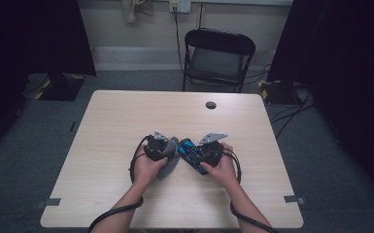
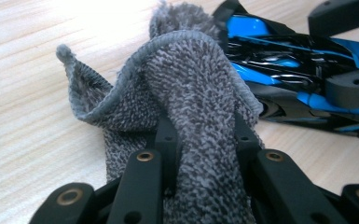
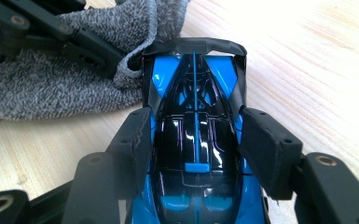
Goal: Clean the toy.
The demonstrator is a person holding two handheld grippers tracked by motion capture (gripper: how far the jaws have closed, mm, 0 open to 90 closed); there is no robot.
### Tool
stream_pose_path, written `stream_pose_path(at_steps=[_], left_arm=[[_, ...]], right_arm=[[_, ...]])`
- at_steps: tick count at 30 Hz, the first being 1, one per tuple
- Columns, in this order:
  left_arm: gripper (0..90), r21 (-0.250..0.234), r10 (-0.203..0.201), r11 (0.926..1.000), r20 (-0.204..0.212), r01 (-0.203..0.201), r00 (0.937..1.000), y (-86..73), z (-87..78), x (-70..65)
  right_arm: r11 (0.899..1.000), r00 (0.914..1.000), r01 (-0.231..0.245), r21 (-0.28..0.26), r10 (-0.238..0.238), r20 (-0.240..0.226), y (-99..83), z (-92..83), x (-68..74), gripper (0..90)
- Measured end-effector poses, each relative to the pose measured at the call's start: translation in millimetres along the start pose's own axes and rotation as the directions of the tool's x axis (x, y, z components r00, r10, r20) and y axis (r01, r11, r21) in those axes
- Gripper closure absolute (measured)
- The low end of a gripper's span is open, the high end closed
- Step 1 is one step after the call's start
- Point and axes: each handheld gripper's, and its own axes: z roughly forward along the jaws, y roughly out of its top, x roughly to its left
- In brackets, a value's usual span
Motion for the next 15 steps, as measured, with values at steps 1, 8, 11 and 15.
stream_pose_path(at_steps=[1,8,11,15], left_arm=[[71.5,0.0,0.0,1.0,0.004,0.0,1.0,-0.5,-0.1,-1.1],[71.6,0.002,0.003,1.0,0.029,-0.003,0.9996,-3.0,-1.5,-6.0],[71.6,0.008,0.003,1.0,0.037,-0.004,0.9993,-3.3,-2.3,-7.7],[71.6,0.012,0.009,0.9999,0.043,-0.009,0.999,-4.4,-3.1,-9.9]], right_arm=[[1.0,1.0,0.0,0.001,0.0,-0.001,0.1,0.0,0.0,44.2],[1.0,1.0,0.003,0.009,-0.003,0.004,1.1,0.0,0.7,44.1],[1.0,0.9999,0.007,0.015,-0.007,0.008,2.0,0.3,1.5,44.0],[1.0,0.9999,0.009,0.013,-0.009,0.01,2.0,0.9,1.6,43.9]])
